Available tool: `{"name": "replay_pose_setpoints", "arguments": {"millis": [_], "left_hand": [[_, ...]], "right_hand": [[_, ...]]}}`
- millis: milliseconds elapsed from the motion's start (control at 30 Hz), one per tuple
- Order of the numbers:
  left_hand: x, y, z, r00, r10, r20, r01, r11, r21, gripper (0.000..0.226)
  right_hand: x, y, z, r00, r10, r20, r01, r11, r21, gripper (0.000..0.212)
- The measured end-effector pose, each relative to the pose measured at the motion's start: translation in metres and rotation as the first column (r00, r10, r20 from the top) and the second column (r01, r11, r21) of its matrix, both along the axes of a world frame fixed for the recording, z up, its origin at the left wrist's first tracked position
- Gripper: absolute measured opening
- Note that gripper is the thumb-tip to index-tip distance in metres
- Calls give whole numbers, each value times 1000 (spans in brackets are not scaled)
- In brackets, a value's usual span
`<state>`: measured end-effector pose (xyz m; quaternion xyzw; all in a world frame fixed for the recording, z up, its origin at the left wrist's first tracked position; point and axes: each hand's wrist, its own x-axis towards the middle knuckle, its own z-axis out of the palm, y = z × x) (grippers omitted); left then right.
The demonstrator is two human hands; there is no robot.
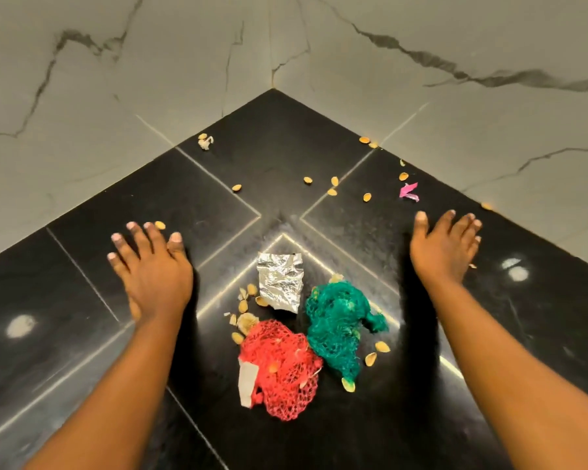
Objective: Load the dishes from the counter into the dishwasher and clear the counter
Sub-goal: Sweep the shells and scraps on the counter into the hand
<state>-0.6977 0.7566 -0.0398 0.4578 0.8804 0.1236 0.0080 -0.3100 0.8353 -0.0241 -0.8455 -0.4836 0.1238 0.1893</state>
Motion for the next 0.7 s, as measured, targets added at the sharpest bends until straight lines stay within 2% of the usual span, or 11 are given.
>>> {"name": "replay_pose_setpoints", "arguments": {"millis": [67, 167, 200, 267, 333, 400, 467, 533, 600, 700], "left_hand": [[-2, 0, 1, 995, -99, -2, 99, 995, -4, 60], [1, 0, 4, 981, -191, 17, 191, 982, -5, 61], [1, -2, 4, 975, -221, 16, 221, 975, -12, 60], [2, -4, 7, 962, -274, 21, 274, 961, -25, 59], [10, 0, 8, 937, -344, 58, 345, 939, -13, 60], [25, 12, 9, 921, -368, 130, 368, 929, 30, 59], [38, 24, 9, 932, -333, 141, 324, 943, 83, 56], [45, 29, 10, 946, -303, 113, 288, 949, 131, 54], [45, 25, 10, 942, -309, 129, 288, 945, 155, 53], [46, 22, 14, 914, -362, 182, 320, 920, 224, 50]], "right_hand": [[-39, 7, -2, 998, 63, -16, -63, 998, -3, 69], [-105, -7, 0, 933, 313, -174, -286, 944, 167, 60], [-114, -12, 3, 913, 313, -261, -245, 933, 264, 52], [-103, -8, 19, 893, 191, -407, -12, 915, 402, 33], [-65, 11, 30, 930, 98, -356, 91, 874, 478, 24], [-18, 34, 31, 976, 18, -219, 91, 874, 477, 27], [21, 49, 24, 996, -63, -61, 80, 929, 362, 31], [38, 53, 12, 995, -98, 23, 89, 960, 267, 33], [28, 51, 6, 1000, -3, -6, 5, 961, 278, 31], [3, 36, 3, 965, 262, 22, -246, 870, 427, 32]]}}
